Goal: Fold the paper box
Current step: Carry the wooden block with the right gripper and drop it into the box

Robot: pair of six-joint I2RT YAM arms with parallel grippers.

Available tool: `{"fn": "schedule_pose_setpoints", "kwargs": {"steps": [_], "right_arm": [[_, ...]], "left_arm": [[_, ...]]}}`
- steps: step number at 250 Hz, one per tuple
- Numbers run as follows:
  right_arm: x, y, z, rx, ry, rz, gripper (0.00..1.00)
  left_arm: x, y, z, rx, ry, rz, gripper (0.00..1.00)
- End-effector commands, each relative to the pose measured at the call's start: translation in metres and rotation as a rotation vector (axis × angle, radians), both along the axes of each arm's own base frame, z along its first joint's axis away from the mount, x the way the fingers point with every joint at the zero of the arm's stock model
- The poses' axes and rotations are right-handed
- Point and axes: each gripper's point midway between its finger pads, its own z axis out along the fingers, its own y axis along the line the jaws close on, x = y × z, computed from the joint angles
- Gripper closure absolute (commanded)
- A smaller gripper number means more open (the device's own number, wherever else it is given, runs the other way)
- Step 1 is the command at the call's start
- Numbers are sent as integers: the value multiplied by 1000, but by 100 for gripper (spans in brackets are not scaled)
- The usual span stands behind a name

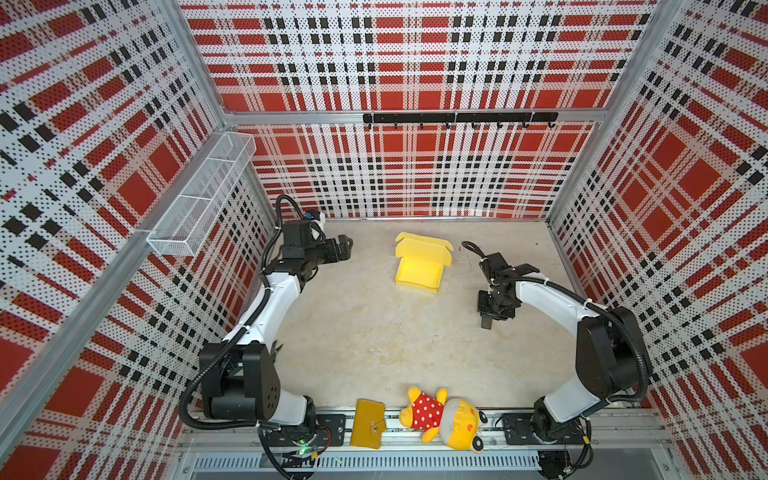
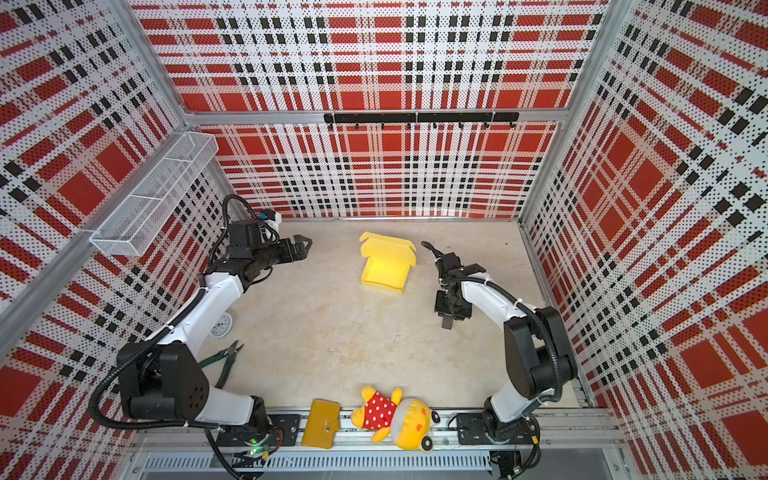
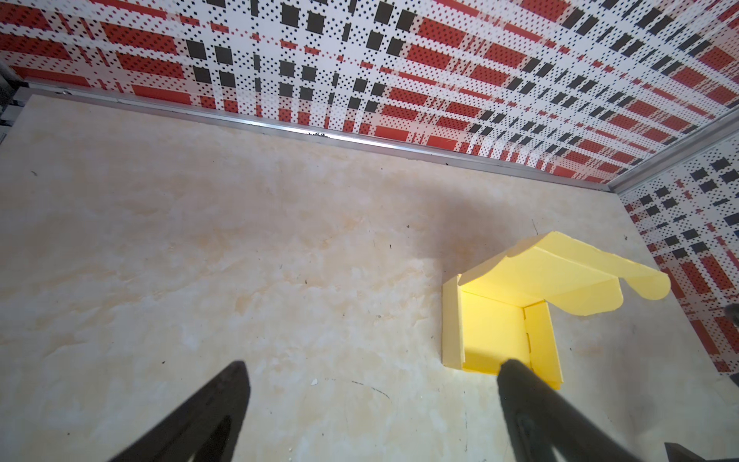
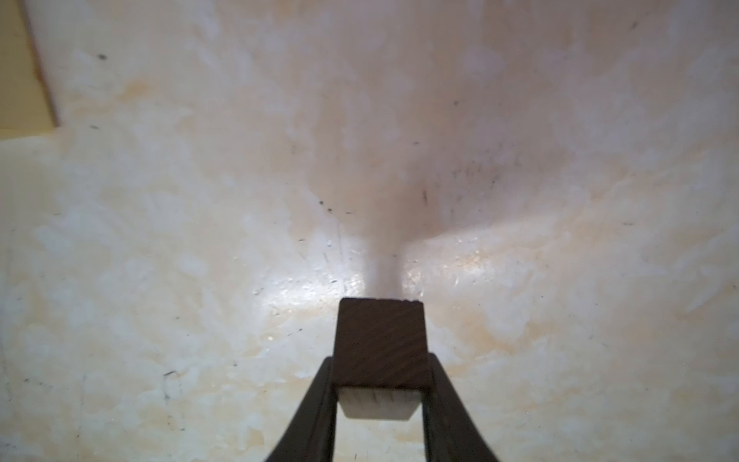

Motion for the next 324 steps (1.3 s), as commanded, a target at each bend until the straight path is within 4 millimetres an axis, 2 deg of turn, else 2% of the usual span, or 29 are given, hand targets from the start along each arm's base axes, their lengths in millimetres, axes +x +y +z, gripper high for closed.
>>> {"fn": "schedule_pose_setpoints", "kwargs": {"steps": [1, 54, 92, 145, 176, 212, 254, 324], "right_arm": [[8, 9, 31, -5, -95, 29, 83], [22, 38, 73, 17, -262, 142, 87], [32, 50, 100, 42, -372, 170, 88], [42, 62, 125, 31, -473, 259, 88], [48, 76, 135, 42, -506, 331, 87], [60, 96, 142, 28, -564, 443, 88], [73, 129, 138, 5, -625, 681, 97], [97, 173, 133, -62, -726, 974, 95]], "left_arm": [[0, -1, 11, -29, -27, 0, 0], [1, -1, 12, -36, -28, 0, 1], [-2, 2, 15, -23, -41, 3, 1], [4, 8, 12, -38, -26, 15, 0], [4, 9, 9, -34, -28, 7, 1], [2, 15, 6, -42, -32, 17, 1], [5, 18, 3, -55, -23, 13, 0], [10, 16, -6, -68, 3, 7, 1]]}}
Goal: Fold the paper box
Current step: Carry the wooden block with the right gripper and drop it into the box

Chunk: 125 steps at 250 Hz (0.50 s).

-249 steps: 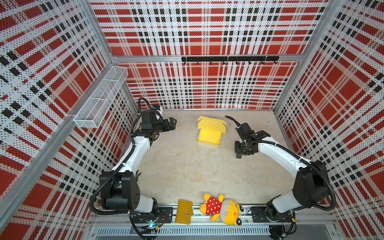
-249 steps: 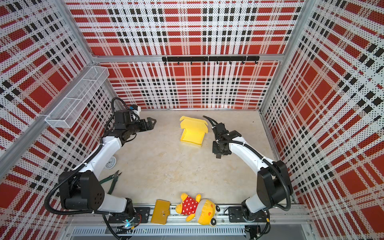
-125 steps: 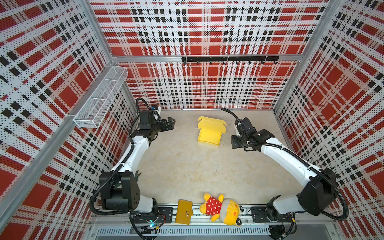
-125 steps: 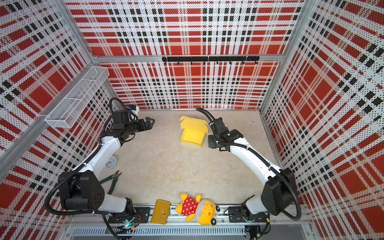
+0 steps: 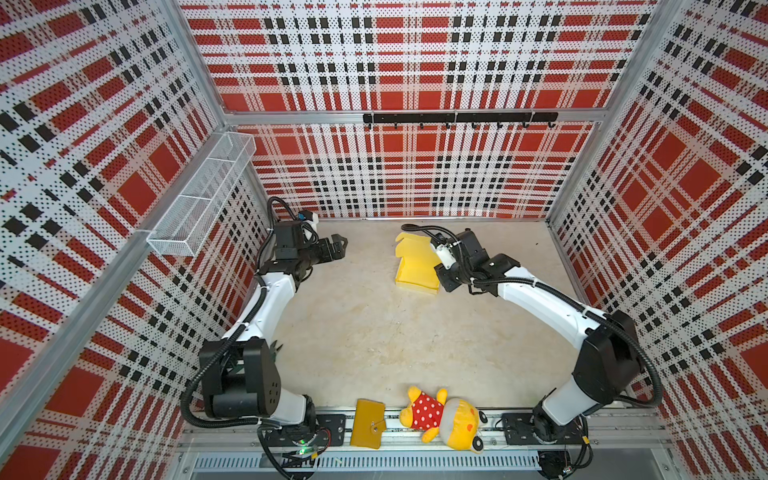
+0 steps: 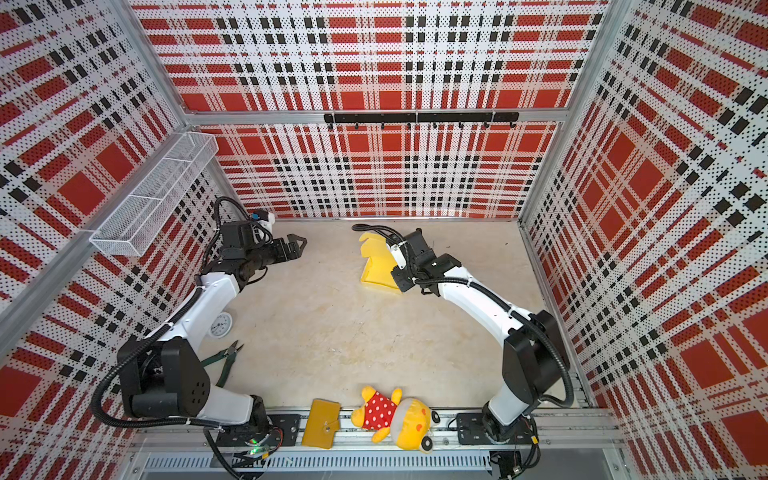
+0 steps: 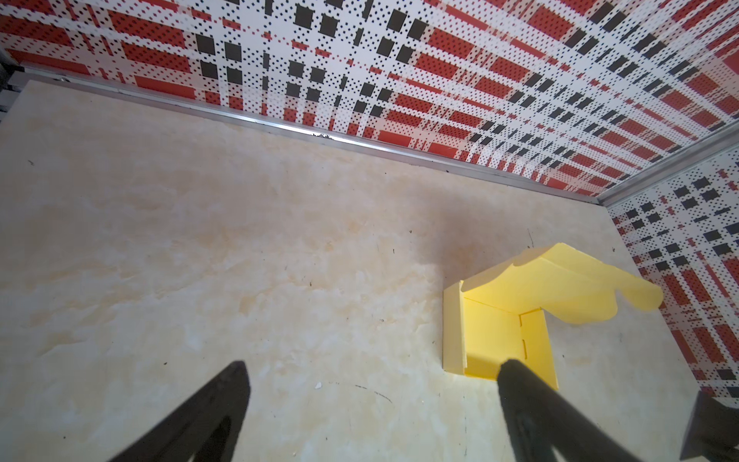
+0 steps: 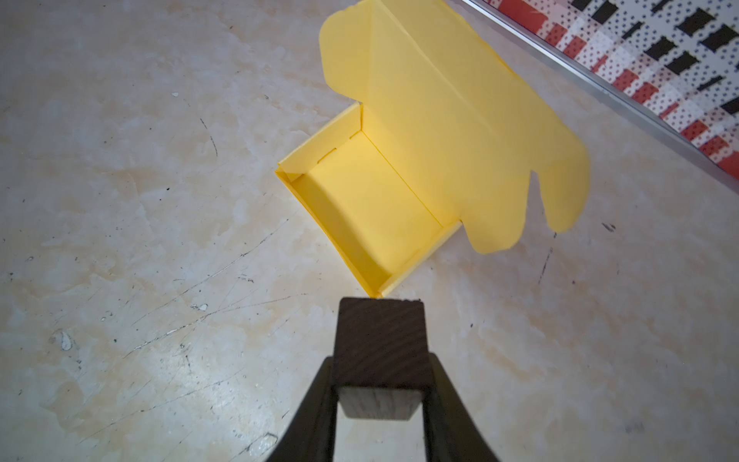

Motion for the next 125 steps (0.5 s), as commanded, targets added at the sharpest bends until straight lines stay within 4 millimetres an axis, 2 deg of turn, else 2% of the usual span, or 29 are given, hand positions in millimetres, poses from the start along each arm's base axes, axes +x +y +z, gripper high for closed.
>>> {"fn": "schedule_pose_setpoints", "kwargs": {"steps": [1, 20, 52, 76, 125], "right_arm": [[22, 30, 25, -6, -156, 170, 95], [28, 41, 20, -18, -173, 221, 96], [40, 52, 2, -62, -144, 262, 95], [51, 54, -12, -106, -115, 250, 88], [63, 60, -40, -156, -53, 260, 86]], "left_arm": [[6, 0, 0, -20, -4, -4, 1], [7, 0, -3, -27, 5, -4, 1], [10, -1, -10, -41, 27, -1, 0], [10, -6, -9, -47, 23, -15, 0], [10, 1, -8, -36, 26, 4, 1]]}}
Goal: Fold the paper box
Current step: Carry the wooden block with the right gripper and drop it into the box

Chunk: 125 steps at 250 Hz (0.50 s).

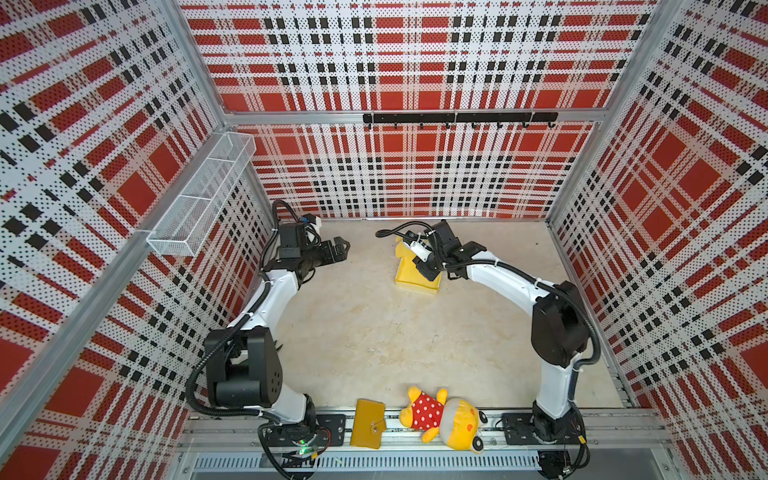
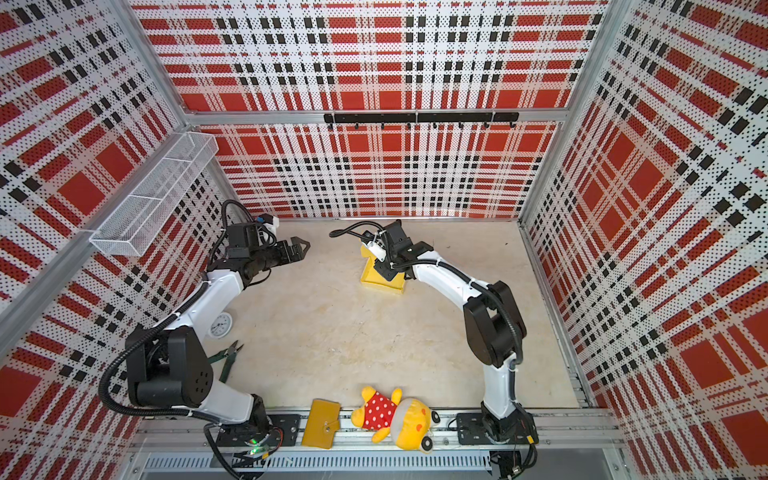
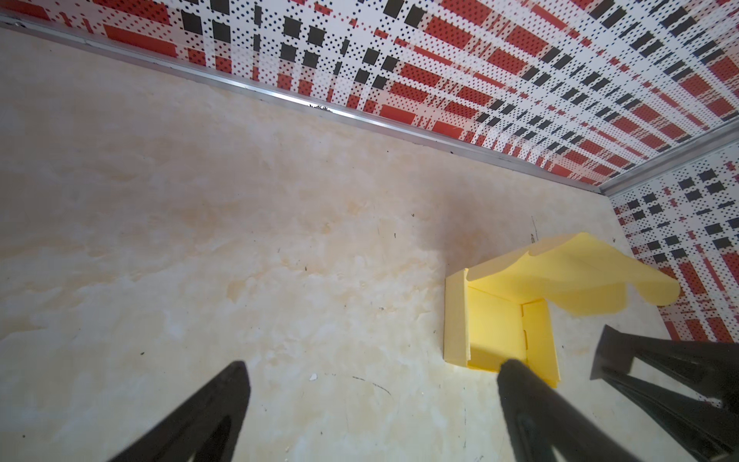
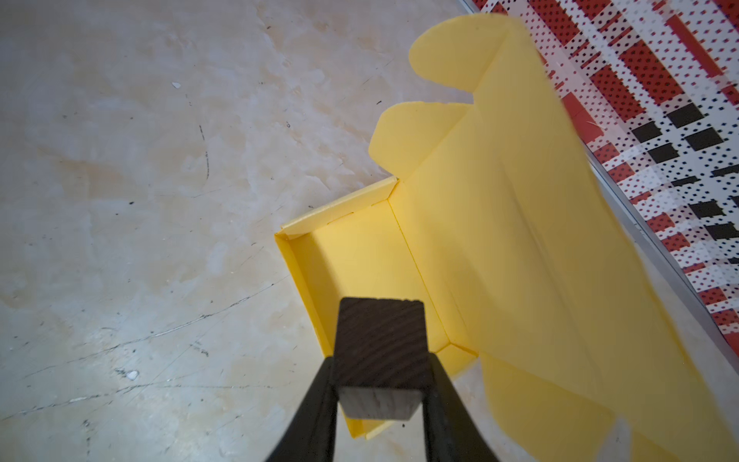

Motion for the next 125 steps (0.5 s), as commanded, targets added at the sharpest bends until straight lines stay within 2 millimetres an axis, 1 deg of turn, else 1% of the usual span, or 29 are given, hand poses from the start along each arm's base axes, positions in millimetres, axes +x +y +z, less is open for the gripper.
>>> {"fn": "schedule_pose_setpoints", "kwargs": {"steps": [1, 34, 59, 69, 91, 125], "right_arm": [[6, 5, -7, -40, -2, 33, 86], [10, 6, -23, -67, 18, 30, 84], [13, 8, -29, -67, 27, 29, 82], [14, 8, -29, -69, 27, 25, 80], [17, 8, -31, -78, 21, 18, 69], [19, 6, -31, -89, 15, 11, 63]], "left_arm": [[6, 5, 14, -7, -31, 16, 1], [5, 10, 15, 0, -38, 30, 1], [2, 11, 16, 6, -45, 31, 1], [2, 11, 17, 7, -48, 31, 1], [2, 11, 20, 14, -55, 29, 1], [1, 12, 23, 14, -62, 30, 1]]}}
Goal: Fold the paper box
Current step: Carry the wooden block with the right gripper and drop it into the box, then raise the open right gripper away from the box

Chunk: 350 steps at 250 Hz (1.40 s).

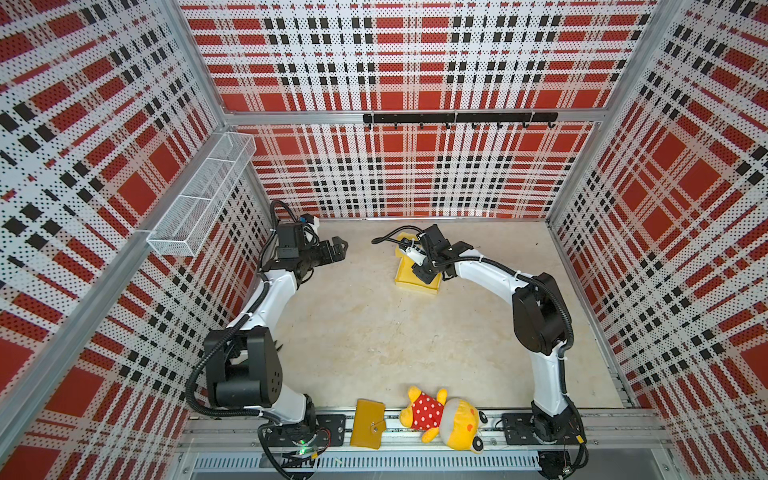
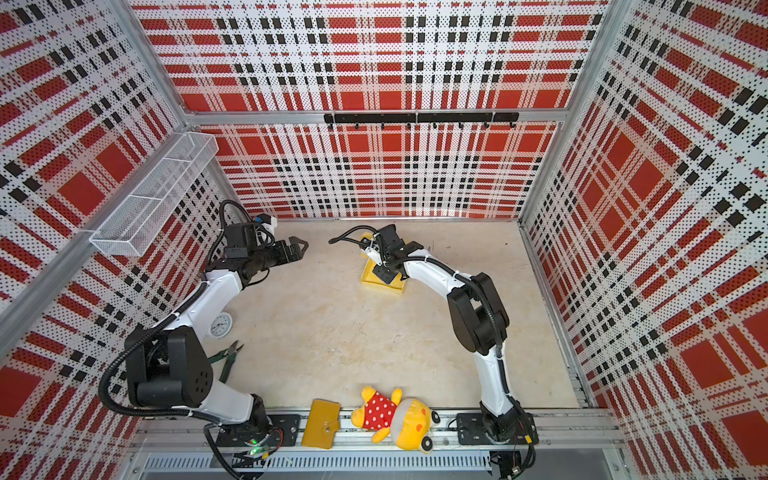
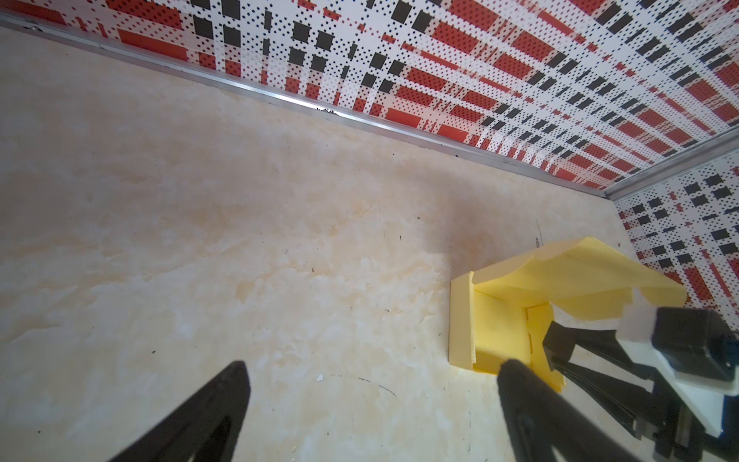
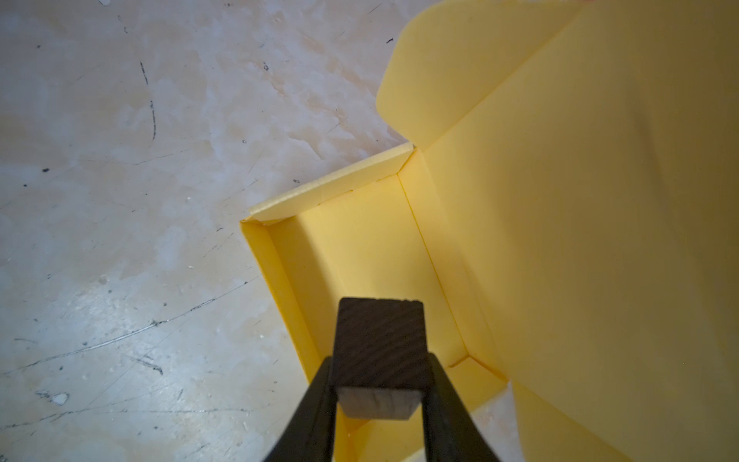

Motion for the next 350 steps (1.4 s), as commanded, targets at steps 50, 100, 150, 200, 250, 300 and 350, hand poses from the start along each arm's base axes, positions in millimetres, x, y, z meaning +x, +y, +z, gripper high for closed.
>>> {"fn": "schedule_pose_setpoints", "kwargs": {"steps": [50, 100, 150, 200, 250, 300, 350], "right_arm": [[7, 4, 15, -2, -48, 17, 56], [2, 4, 25, 13, -47, 19, 54], [-14, -6, 57, 37, -55, 21, 52], [-37, -30, 88, 28, -87, 6, 45], [-57, -71, 90, -20, -67, -81, 34], [-55, -103, 104, 23, -69, -201, 23], [-38, -136, 111, 94, -57, -344, 21]], "left_arm": [[-2, 4, 28, 16, -77, 10, 1], [-3, -5, 37, 26, -100, -20, 0], [3, -30, 52, 70, -148, -121, 1], [17, -63, 82, 97, -283, -227, 1], [30, -89, 85, 102, -315, -278, 1], [35, -104, 62, 98, -282, -307, 1], [35, -116, 42, 92, -252, -334, 1]]}}
